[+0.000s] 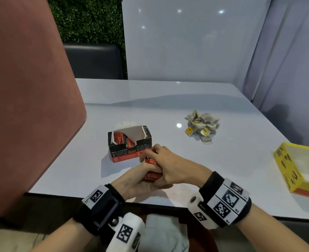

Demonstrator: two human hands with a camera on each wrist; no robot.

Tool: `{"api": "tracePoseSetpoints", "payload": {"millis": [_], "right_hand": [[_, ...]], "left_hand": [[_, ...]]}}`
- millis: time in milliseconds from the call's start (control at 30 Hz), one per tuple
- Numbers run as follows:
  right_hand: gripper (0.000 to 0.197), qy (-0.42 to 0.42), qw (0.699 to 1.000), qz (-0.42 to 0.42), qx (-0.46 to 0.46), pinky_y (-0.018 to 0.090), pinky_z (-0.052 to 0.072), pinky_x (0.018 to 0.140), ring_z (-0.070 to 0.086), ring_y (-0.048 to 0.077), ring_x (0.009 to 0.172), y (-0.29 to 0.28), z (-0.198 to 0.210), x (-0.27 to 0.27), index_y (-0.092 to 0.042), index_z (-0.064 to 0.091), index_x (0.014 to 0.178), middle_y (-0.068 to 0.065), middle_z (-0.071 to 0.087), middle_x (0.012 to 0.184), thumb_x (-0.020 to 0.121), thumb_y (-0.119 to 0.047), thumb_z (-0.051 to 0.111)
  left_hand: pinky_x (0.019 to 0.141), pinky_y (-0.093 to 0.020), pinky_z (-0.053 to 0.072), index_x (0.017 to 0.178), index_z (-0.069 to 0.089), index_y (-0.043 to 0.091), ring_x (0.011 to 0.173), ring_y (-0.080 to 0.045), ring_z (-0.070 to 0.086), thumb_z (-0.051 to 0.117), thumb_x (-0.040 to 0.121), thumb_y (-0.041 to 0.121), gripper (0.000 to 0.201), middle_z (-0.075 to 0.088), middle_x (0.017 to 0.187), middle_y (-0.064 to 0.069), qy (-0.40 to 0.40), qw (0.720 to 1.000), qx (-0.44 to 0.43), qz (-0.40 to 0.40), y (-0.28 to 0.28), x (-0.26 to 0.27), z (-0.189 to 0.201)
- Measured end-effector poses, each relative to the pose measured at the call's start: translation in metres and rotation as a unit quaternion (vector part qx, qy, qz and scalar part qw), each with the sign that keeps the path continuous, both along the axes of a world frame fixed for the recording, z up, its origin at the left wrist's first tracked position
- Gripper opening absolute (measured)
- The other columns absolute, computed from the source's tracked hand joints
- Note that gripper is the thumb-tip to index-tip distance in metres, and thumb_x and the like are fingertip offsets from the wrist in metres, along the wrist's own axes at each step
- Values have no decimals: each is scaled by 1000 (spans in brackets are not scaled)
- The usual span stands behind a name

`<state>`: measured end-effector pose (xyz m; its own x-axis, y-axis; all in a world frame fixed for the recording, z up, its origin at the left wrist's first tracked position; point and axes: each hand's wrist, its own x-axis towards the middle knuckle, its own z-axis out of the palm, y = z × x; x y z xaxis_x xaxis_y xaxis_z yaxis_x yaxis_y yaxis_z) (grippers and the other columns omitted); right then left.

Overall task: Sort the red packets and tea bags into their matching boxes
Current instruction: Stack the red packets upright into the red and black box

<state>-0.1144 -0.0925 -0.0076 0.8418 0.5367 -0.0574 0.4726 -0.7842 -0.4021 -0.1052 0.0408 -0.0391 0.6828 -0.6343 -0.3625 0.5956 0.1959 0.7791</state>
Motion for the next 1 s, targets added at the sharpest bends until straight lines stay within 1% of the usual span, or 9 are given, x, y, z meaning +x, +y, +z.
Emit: {"api": "tracePoseSetpoints", "payload": {"millis": [167, 333, 467, 600, 700, 767, 833, 900, 1000], "right_hand": [[76, 71, 988, 13, 137, 11, 42, 89, 46, 12, 116, -7, 21, 1, -24, 32, 139, 0, 46, 128, 77, -21, 75], [36, -91, 993, -5, 81, 17, 37, 71, 50, 12, 79, 7, 58, 34, -9, 60, 117, 1, 64, 95, 82, -2, 63], [30, -152, 985, 18, 85, 31, 52, 62, 61, 21, 72, 32, 78, 71, -9, 66, 100, 4, 69, 88, 78, 10, 55], [28, -242, 967, 35, -66, 30, 44, 64, 60, 28, 85, 47, 82, 107, -12, 64, 110, 14, 63, 98, 88, -1, 51], [26, -230, 952, 76, -189, 31, 45, 64, 63, 28, 89, 53, 63, 121, -14, 60, 117, 13, 61, 103, 92, -15, 55], [30, -222, 936, 103, -254, 32, 48, 68, 62, 26, 94, 55, 50, 125, -13, 58, 118, 12, 62, 106, 90, -23, 59], [33, -223, 921, 129, -292, 32, 45, 68, 59, 26, 100, 55, 41, 125, -11, 55, 122, 12, 62, 107, 91, -24, 58], [39, -225, 912, 147, -309, 34, 48, 71, 58, 27, 102, 55, 35, 126, -14, 46, 132, 13, 62, 108, 94, -21, 53], [52, -210, 904, 162, -337, 38, 52, 73, 60, 31, 96, 55, 32, 129, -20, 26, 145, 15, 60, 106, 97, -17, 45]], "left_hand": [[66, -27, 55, 89, 57, 0, 65, -15, 62, 56, 74, -4, 16, 61, 74, -11, -113, 989, 69, -60, 20, 6, 9], [77, -27, 53, 125, 42, 16, 83, -13, 60, 55, 84, 0, 46, 64, 89, -2, -360, 902, 231, -61, 50, 32, 44], [94, -29, 45, 147, -15, 27, 100, -8, 61, 67, 84, 23, 104, 65, 112, 4, -397, 861, 317, 19, 69, 63, 64], [110, -34, 28, 140, -33, 23, 137, -12, 29, 76, 53, 47, 141, 30, 148, 2, -393, 830, 385, 95, 96, 85, 56], [117, -47, 16, 135, -40, 25, 145, -23, 11, 84, 45, 50, 155, 3, 158, -9, -355, 823, 441, 53, 108, 90, 30], [107, -43, 38, 132, -43, 27, 133, -23, 38, 88, 52, 36, 154, 7, 156, -7, -342, 845, 411, 16, 108, 89, 17], [76, -26, 56, 130, -46, 28, 93, -9, 66, 79, 69, 2, 141, 30, 143, -5, -327, 877, 351, 3, 106, 91, 6], [62, -18, 54, 130, -46, 27, 74, -8, 66, 71, 75, -6, 133, 48, 126, -8, -335, 871, 360, -7, 104, 97, 4], [58, -16, 52, 134, -42, 25, 73, -9, 62, 71, 77, 0, 129, 52, 117, -4, -350, 851, 391, -5, 105, 104, 5]]}}
